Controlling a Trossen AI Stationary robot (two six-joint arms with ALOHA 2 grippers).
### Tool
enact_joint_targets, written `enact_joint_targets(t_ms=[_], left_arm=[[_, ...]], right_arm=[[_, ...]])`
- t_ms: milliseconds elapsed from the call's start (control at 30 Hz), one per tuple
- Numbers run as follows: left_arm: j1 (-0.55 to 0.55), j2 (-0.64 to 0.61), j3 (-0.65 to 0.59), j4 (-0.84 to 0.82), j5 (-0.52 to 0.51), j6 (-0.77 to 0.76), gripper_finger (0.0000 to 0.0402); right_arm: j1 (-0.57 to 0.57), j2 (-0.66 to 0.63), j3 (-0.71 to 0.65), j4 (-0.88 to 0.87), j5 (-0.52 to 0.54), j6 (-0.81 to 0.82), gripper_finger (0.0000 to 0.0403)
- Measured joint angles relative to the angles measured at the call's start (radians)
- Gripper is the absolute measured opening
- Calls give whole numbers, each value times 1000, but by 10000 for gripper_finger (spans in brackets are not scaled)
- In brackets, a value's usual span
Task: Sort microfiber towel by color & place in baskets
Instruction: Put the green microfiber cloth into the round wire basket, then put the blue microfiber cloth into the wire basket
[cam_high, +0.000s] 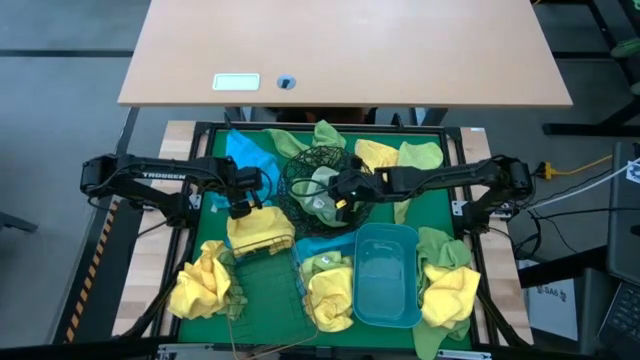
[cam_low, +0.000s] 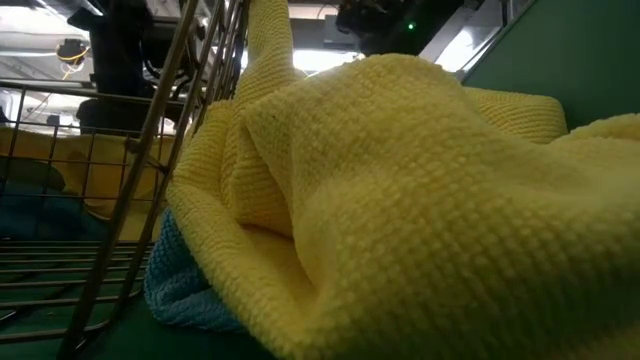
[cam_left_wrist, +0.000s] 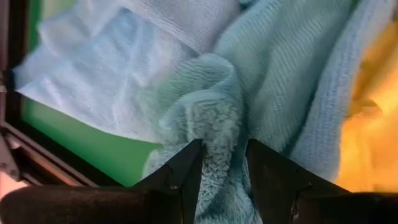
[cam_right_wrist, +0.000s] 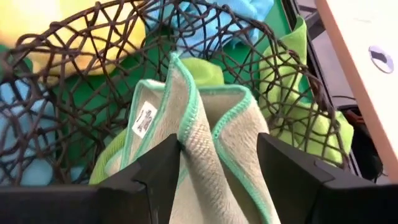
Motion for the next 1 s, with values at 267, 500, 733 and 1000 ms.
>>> enact_joint_targets(t_ms=[267,500,733,1000], left_arm=[[0,0,2,21,-4,-3,68],[0,0,2,21,-3,-5,6],[-5,0,12,20,3,-39,3],[-8,0,127,19,3,-51,1]], right_arm=[[0,-13,147,-182,0,0,214],[0,-17,254,-306,0,0,214],[-1,-66,279,-350,0,0,214],[-2,-144,279,-395,1,1,214]])
